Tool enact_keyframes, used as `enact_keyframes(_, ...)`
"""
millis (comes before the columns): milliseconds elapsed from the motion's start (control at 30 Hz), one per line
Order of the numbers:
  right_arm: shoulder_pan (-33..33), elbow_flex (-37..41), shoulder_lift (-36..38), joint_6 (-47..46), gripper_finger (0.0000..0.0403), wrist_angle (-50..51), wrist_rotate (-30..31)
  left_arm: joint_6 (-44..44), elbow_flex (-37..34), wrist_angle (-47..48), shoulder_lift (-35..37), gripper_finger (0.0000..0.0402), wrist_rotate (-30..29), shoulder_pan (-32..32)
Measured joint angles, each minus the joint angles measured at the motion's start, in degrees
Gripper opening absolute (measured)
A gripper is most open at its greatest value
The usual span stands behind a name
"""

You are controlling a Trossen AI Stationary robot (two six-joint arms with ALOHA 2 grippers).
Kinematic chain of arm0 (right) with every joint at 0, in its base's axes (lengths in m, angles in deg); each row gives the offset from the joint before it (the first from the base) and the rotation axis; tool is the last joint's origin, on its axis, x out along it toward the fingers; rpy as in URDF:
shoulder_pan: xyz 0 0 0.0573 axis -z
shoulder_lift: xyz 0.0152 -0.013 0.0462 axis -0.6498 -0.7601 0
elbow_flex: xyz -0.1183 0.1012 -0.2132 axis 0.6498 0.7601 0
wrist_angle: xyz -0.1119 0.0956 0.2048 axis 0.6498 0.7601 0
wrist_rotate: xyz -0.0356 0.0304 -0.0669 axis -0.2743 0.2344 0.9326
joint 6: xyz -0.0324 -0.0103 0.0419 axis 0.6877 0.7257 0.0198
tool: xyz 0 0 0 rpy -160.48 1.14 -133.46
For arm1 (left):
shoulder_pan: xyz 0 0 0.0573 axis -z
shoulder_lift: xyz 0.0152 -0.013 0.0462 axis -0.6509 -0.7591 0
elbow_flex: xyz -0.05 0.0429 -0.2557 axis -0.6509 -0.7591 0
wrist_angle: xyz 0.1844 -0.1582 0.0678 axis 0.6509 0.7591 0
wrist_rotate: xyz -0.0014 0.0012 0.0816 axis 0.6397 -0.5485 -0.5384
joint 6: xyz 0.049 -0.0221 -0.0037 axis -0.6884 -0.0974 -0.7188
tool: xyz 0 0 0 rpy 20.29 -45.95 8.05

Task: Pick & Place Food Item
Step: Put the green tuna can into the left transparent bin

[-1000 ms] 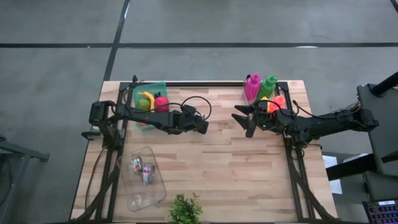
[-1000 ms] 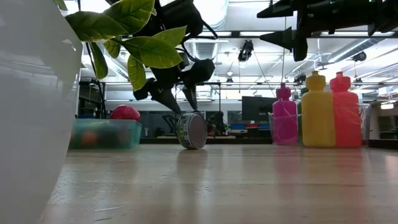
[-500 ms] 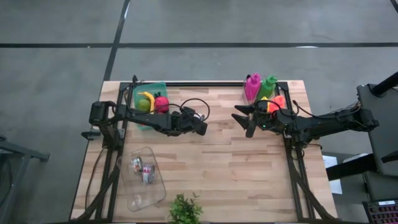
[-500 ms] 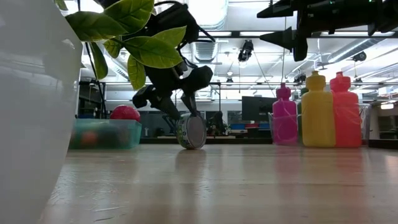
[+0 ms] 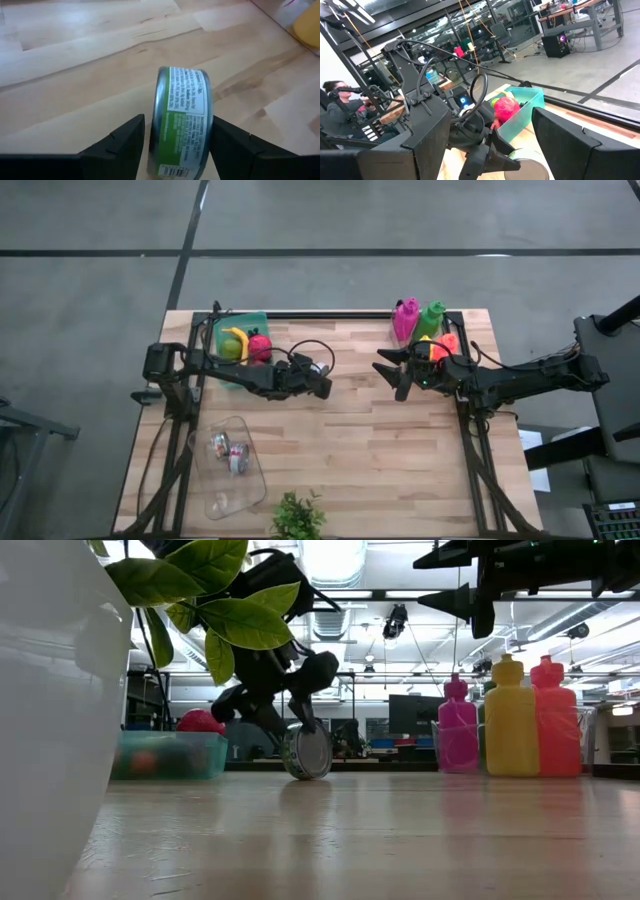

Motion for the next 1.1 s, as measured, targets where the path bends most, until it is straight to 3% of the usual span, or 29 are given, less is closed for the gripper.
enact_keyframes(667,0.0,0.0,0.0,0.0,0.0276,0.0,0.0,-0.2,0.2,-2.7,-4.5,0.0206,3.1,0.0)
enact_keyframes(933,0.0,0.0,0.0,0.0,0.0276,0.0,0.0,-0.2,0.2,-2.7,-4.5,0.0143,3.0,0.0)
enact_keyframes(1100,0.0,0.0,0.0,0.0,0.0276,0.0,0.0,-0.2,0.2,-2.7,-4.5,0.014,3.1,0.0)
